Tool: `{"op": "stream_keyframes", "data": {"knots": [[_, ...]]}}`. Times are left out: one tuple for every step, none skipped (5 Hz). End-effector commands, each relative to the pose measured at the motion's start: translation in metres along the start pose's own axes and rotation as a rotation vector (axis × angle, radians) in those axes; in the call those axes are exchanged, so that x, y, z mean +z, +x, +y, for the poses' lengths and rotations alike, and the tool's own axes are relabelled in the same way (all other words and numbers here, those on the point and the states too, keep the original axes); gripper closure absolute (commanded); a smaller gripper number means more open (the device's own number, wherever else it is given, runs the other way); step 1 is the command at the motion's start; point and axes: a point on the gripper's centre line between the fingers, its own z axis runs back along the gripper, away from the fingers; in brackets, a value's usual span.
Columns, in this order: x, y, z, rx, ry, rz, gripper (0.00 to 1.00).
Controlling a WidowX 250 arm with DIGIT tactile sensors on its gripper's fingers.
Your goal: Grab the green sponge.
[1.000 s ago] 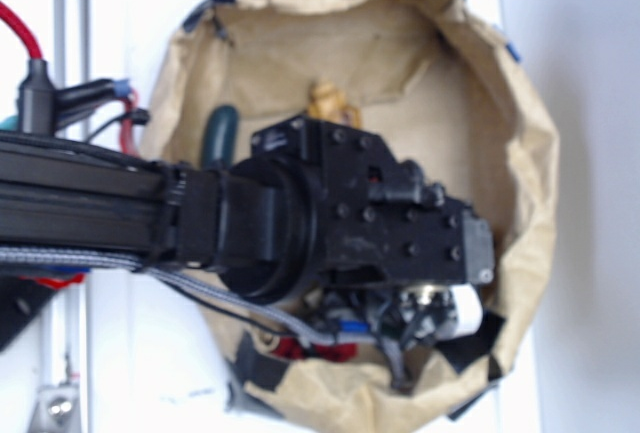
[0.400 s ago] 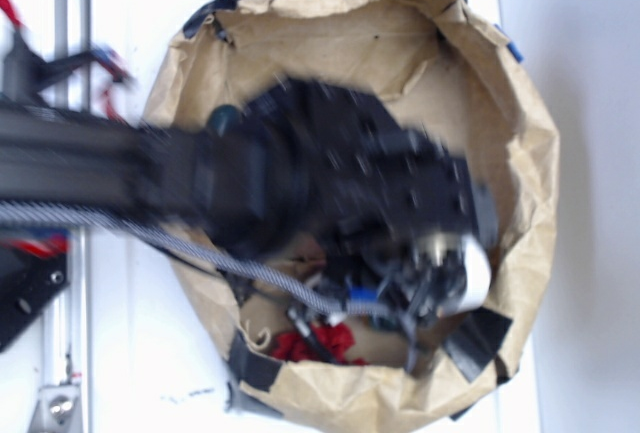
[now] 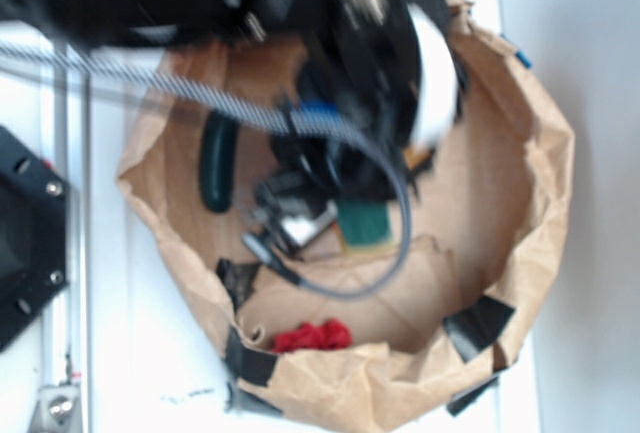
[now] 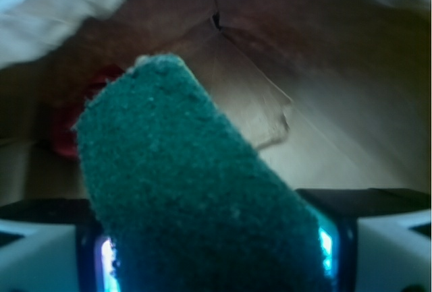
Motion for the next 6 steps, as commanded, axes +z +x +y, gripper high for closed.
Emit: {"op": "stream_keyframes", "data": {"knots": [[0.047, -0.009, -0.012, 0.515, 0.113, 0.127, 1.0], [0.046, -0.007, -0.018, 0.759, 0.216, 0.198, 1.0], [0.053, -0.006, -0.02, 0.921, 0.249, 0.139, 1.0], [0.055, -0.004, -0.021, 0.914, 0.25, 0.108, 1.0], [0.051, -0.002, -0.024, 0.894, 0.273, 0.095, 1.0], [0.049, 0.0, -0.026, 0.878, 0.297, 0.087, 1.0]]}}
